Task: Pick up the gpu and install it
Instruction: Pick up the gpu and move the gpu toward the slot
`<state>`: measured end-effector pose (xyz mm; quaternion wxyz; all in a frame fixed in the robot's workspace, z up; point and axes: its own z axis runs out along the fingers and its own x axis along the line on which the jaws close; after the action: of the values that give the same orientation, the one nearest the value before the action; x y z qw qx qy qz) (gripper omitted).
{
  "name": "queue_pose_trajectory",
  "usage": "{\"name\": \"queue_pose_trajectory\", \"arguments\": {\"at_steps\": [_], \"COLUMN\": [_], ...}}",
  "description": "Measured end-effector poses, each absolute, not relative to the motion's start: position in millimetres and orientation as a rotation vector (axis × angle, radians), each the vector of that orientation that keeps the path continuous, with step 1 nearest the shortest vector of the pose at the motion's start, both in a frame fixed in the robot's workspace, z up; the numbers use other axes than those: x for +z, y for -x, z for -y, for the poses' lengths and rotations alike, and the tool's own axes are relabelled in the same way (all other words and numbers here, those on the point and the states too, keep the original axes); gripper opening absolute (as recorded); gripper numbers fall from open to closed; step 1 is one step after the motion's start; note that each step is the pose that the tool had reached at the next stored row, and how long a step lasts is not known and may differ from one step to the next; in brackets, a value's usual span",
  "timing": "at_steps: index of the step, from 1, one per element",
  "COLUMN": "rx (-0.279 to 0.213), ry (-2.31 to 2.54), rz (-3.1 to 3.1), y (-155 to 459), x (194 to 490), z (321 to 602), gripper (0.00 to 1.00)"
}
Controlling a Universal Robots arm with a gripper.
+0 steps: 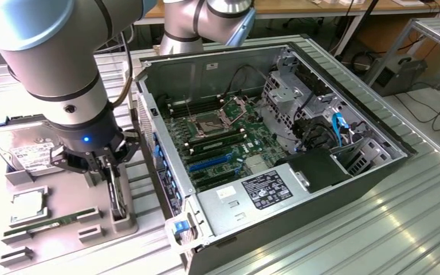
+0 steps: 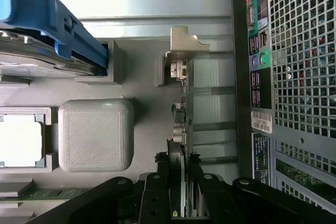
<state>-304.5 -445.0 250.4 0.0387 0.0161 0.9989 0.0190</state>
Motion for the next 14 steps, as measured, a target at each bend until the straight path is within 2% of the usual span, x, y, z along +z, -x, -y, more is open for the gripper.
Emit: {"name": "queue_pose_trajectory", "arguments": {"at_steps": [14], "rx": [0.071], "ry": [0.048], "rz": [-3.075], "y": [298], "x": [265], "z": [445], "gripper": [0.26]}}
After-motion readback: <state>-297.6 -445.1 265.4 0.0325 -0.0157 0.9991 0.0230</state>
